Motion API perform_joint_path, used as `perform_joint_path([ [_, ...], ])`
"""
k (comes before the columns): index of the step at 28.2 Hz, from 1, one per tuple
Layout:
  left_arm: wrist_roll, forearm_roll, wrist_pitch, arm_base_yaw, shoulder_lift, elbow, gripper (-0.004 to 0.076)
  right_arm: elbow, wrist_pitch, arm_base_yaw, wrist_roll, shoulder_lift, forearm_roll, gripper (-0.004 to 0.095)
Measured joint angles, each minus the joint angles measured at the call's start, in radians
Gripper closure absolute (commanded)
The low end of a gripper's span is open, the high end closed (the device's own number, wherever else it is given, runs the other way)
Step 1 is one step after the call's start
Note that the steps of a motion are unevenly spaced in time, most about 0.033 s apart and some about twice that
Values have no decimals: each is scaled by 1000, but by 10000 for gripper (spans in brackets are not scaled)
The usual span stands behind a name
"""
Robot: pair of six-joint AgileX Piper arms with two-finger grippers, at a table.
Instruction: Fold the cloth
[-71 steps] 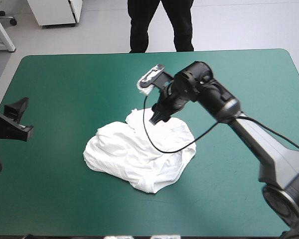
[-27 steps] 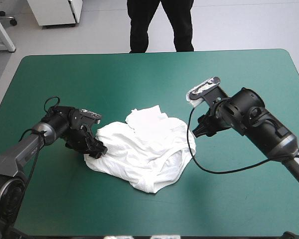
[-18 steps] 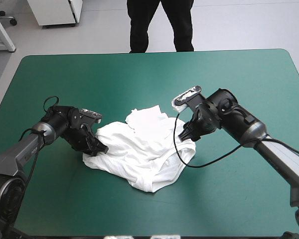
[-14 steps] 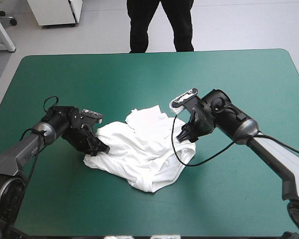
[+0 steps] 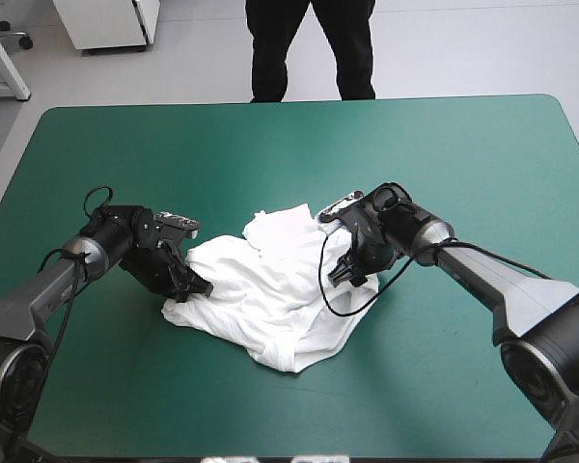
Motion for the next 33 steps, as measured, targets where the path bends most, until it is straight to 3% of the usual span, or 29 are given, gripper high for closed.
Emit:
perform_joint_path([
  [4,0,0,0,0,0,0,733,0,-6,-48,-29,57,78,308],
  [7,0,0,0,0,1,0,733,-2,-6,-81,-69,67,158,394],
  [14,0,-1,-2,0,1,0,733,-11,10,-87,-97,80,185,897],
  [15,0,-1,-3,0,1,0,733,-12,17,-87,-105,84,193,921],
  [25,33,-5,14,0,-34,-3,733,-43,63,-86,-137,72,190,925],
  [30,38,-5,111,-1,-184,-93,733,-162,148,-97,-120,-54,106,925],
  [33,37,-21,200,-1,-350,-254,733,-345,183,-98,-101,-219,63,925],
])
